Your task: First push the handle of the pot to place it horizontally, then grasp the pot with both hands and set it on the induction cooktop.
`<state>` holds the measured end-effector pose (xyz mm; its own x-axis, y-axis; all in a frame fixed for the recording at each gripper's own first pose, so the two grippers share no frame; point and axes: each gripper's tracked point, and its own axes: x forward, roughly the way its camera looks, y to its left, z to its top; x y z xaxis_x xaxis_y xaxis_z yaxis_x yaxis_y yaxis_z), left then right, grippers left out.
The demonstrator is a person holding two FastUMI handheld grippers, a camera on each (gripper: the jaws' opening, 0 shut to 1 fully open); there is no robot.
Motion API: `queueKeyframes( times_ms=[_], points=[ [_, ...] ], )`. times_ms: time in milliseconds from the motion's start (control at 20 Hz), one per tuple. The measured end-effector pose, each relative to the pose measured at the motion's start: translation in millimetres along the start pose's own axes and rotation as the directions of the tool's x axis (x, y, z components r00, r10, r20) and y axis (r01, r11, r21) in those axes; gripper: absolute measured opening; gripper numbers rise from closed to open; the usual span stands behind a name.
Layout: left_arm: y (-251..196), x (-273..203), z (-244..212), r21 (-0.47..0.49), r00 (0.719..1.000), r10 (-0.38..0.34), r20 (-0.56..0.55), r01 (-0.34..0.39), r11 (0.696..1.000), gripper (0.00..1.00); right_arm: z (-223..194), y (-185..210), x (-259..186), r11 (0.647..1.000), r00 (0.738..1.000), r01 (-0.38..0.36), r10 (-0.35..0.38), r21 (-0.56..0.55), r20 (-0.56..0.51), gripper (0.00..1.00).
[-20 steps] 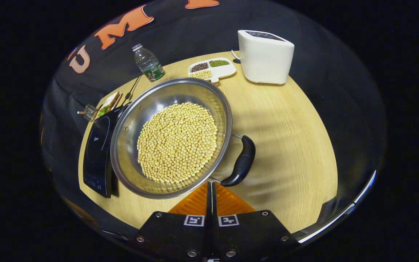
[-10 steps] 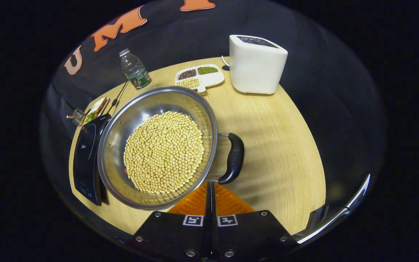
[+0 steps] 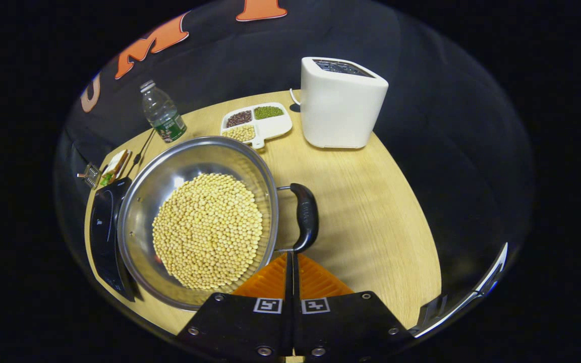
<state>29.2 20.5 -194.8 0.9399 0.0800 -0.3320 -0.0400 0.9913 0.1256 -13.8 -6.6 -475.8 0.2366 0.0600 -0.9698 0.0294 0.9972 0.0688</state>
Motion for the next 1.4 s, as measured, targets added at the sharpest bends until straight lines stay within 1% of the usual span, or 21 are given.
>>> queueKeyframes(
  times_ms=[150,200,350,400,450,500,650,700,800,850,950,1050,1100,1150,1200,1250,1300,1400],
  points=[
    [-9.4,4.8,-15.1,-0.005,0.999,-0.024,-0.031,0.024,1.000,1.00,6.5,0.2,4.8,1.000,1.000,0.005,-0.005,0.025,0.006,0.00],
    [-14.6,5.0,-19.5,-0.009,0.999,-0.035,-0.042,0.035,0.999,1.00,9.0,-0.7,6.1,1.000,1.000,0.009,-0.009,0.026,0.011,0.00],
    [-37.7,8.2,-40.3,-0.022,0.993,-0.081,-0.084,0.079,0.997,0.98,17.4,-1.0,11.7,0.998,0.997,0.055,-0.054,-0.010,0.047,0.00],
    [-46.6,7.8,-51.0,-0.017,0.990,-0.099,-0.104,0.097,0.995,0.98,19.4,-1.4,13.6,0.997,0.996,0.073,-0.072,-0.025,0.061,0.00],
    [-54.9,6.6,-63.5,-0.007,0.985,-0.111,-0.128,0.112,0.994,1.00,23.4,-1.2,15.6,0.995,0.994,0.089,-0.086,-0.037,0.074,0.00],
    [-61.1,8.4,-76.4,0.005,0.980,-0.122,-0.158,0.125,0.992,0.98,26.8,-2.0,15.8,0.994,0.992,0.097,-0.093,-0.045,0.085,0.00],
    [-85.9,11.9,-108.1,0.011,0.955,-0.165,-0.246,0.173,0.985,0.98,30.0,-2.2,11.4,0.996,0.993,0.083,-0.080,-0.028,0.092,0.00],
    [-91.2,12.3,-116.7,0.007,0.947,-0.174,-0.271,0.183,0.983,0.98,34.0,-5.0,5.6,0.996,0.991,0.083,-0.080,-0.024,0.111,0.00],
    [-105.8,17.3,-129.8,-0.005,0.931,-0.194,-0.311,0.203,0.979,0.98,56.7,-20.2,-12.9,0.989,0.970,0.136,-0.121,-0.057,0.211,0.00],
    [-116.7,18.9,-136.4,-0.015,0.921,-0.211,-0.326,0.218,0.976,0.98,69.0,-18.2,-22.8,0.990,0.961,0.124,-0.104,-0.065,0.256,0.00],
    [-139.8,19.5,-153.7,-0.032,0.892,-0.246,-0.379,0.253,0.967,0.98,72.4,-7.1,-35.2,0.995,0.959,0.072,-0.049,-0.073,0.280,0.01],
    [-163.6,22.5,-167.3,-0.056,0.865,-0.282,-0.416,0.285,0.957,0.99,70.3,-3.9,-37.7,0.992,0.956,0.057,-0.023,-0.110,0.292,0.08],
    [-174.1,24.2,-171.7,-0.066,0.853,-0.295,-0.431,0.297,0.953,0.99,67.4,-1.2,-34.5,0.990,0.956,0.055,-0.014,-0.132,0.292,0.19],
    [-183.9,25.5,-179.1,-0.075,0.840,-0.306,-0.449,0.306,0.949,0.98,67.2,5.8,-32.5,0.989,0.956,0.038,0.006,-0.144,0.294,0.25],
    [-192.3,26.8,-186.2,-0.082,0.826,-0.312,-0.470,0.311,0.947,0.99,64.1,14.2,-32.3,0.989,0.957,0.005,0.037,-0.144,0.287,0.39],
    [-199.5,28.6,-194.6,-0.085,0.811,-0.316,-0.493,0.316,0.945,0.98,62.4,19.9,-31.2,0.990,0.958,-0.021,0.060,-0.140,0.282,0.45],
    [-205.8,30.7,-203.6,-0.080,0.798,-0.314,-0.515,0.320,0.944,0.99,61.7,21.2,-27.7,0.990,0.957,-0.032,0.070,-0.140,0.280,0.52],
    [-212.4,38.5,-218.2,-0.057,0.790,-0.289,-0.540,0.308,0.950,0.99,63.8,18.1,-17.7,0.989,0.955,-0.025,0.066,-0.144,0.288,0.59]
  ],
)
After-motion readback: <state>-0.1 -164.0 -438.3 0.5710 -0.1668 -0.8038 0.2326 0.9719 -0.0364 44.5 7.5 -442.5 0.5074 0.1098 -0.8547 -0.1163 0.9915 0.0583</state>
